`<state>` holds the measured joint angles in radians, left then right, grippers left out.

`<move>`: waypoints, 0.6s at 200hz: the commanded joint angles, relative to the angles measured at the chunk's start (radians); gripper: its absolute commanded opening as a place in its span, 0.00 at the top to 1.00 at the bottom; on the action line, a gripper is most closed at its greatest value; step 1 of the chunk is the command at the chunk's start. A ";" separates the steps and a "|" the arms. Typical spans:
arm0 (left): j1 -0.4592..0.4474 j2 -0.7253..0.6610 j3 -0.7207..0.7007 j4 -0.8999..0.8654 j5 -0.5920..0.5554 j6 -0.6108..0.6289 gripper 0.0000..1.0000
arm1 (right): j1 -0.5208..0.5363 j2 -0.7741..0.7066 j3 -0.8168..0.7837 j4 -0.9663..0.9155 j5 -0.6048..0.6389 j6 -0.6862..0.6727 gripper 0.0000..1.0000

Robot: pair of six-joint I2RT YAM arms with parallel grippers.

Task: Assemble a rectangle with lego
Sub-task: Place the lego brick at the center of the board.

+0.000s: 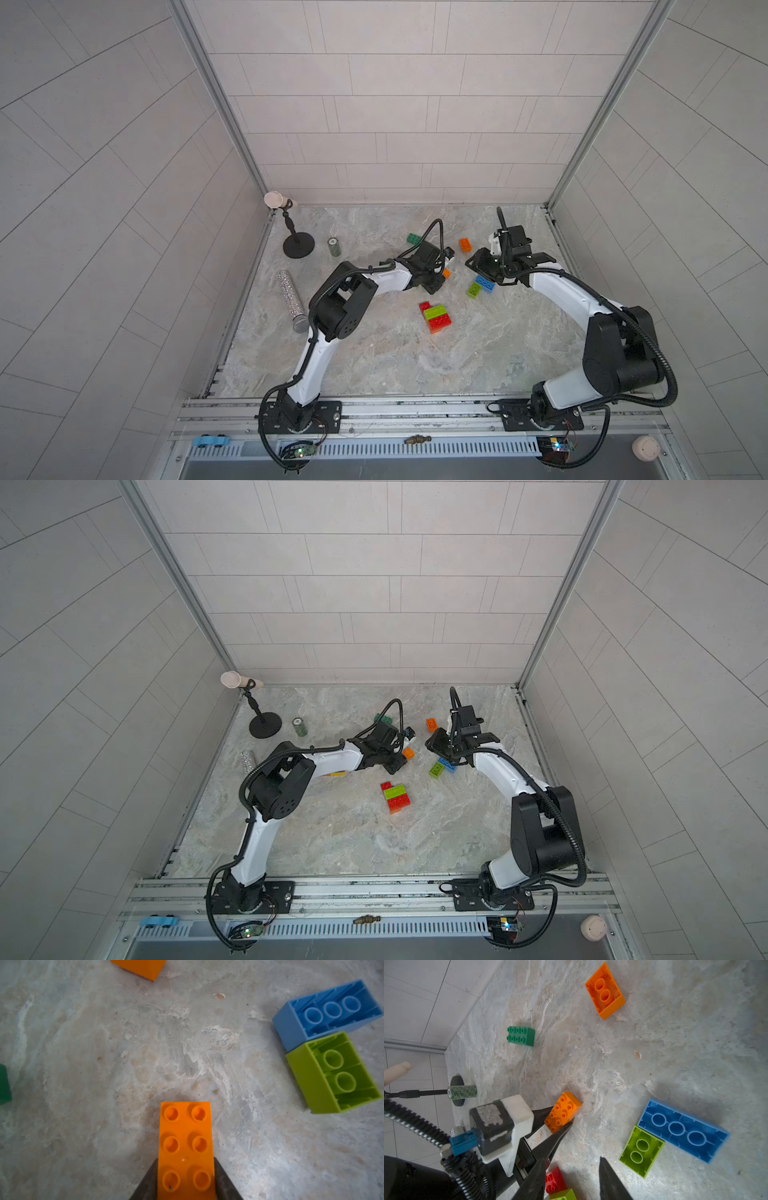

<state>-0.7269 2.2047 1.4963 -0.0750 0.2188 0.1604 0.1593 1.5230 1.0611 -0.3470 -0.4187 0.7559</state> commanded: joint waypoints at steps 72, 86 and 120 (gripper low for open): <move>0.037 -0.250 -0.173 0.131 0.039 -0.072 0.27 | 0.035 0.219 0.217 -0.144 0.075 -0.171 0.51; 0.054 -0.338 -0.293 0.270 0.047 -0.138 0.26 | 0.060 0.286 0.286 -0.185 0.095 -0.224 0.45; 0.117 -0.495 -0.511 0.448 0.015 -0.303 0.25 | 0.138 0.472 0.502 -0.308 0.185 -0.332 0.35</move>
<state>-0.6495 1.7813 1.0973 0.1967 0.2470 -0.0071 0.2443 1.8984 1.4441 -0.5308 -0.3176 0.5350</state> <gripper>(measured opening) 0.748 0.633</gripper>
